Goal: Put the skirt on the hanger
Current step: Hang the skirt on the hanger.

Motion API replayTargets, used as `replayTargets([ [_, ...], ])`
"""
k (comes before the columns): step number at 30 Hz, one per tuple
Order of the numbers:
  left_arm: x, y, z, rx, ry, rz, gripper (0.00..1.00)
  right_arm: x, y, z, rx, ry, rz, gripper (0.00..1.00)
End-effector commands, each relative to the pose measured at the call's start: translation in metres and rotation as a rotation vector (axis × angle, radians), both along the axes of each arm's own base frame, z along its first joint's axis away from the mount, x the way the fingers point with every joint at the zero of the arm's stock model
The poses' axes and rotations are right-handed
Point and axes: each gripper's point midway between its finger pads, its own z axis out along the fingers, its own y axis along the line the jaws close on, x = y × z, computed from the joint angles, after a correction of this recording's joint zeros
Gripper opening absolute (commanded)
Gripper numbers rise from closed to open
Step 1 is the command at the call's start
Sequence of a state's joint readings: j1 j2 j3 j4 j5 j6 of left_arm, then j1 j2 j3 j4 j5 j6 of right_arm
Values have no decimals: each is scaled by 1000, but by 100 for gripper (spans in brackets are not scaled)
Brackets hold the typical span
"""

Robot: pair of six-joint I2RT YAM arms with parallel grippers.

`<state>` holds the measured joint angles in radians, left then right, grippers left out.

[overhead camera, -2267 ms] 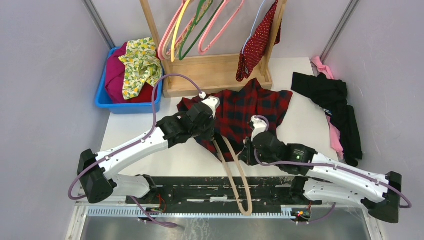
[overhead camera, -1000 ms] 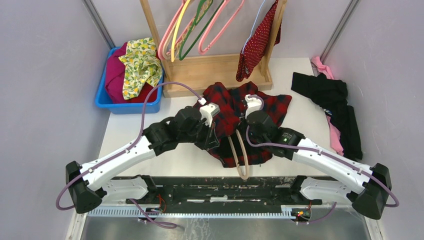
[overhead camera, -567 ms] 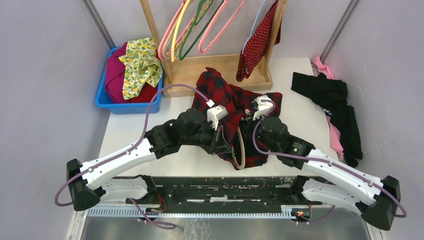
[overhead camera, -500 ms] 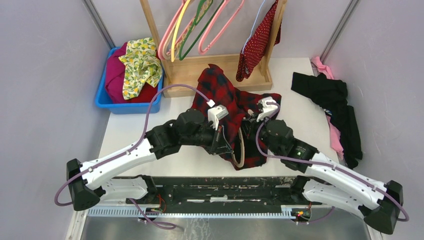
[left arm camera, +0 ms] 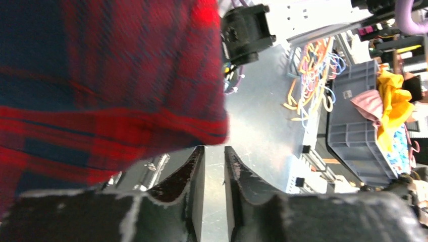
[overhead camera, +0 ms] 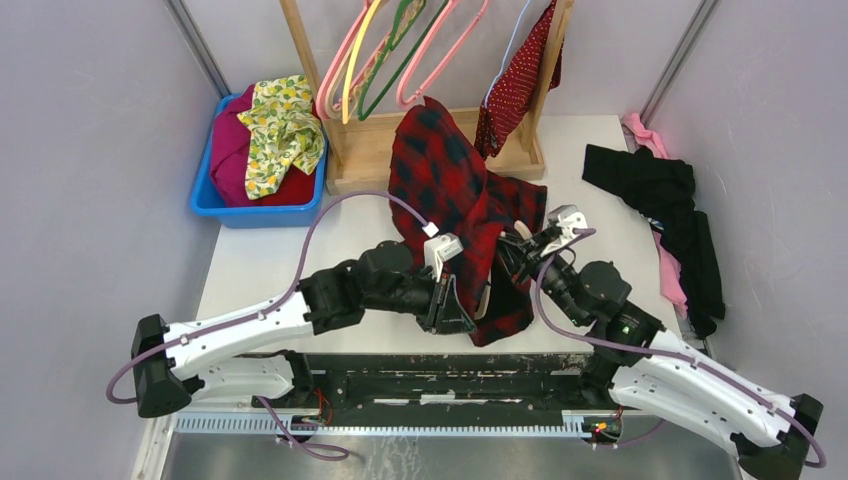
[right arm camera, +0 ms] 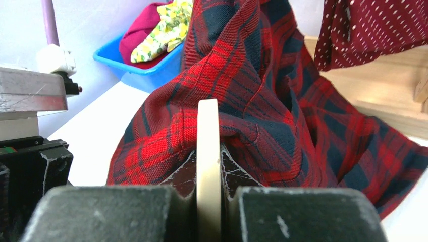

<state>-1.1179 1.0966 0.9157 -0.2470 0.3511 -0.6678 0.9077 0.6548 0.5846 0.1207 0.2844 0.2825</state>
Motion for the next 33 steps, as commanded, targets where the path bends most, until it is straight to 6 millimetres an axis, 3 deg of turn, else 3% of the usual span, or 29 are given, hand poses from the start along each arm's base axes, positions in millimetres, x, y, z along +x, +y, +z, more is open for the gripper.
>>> replayTargets([
  [1,-22,-1,38,-144,33,-50,34,-16,-18,73,153,-217,15,2],
  [6,-25,8,62,-196,11,-43,50,-32,-35,79,175,-269,29,2],
  [16,-19,22,121,-244,-79,5,51,-57,-42,99,164,-360,111,2],
  [18,-12,27,135,-239,-116,42,51,-64,-44,103,156,-379,133,2],
  [23,11,34,192,-295,-232,165,53,-80,-44,112,124,-422,198,2],
  [28,37,44,239,-344,-321,306,59,-98,-52,134,205,-507,236,2],
  [33,65,38,250,-335,-336,441,64,-100,-47,146,244,-529,261,2],
])
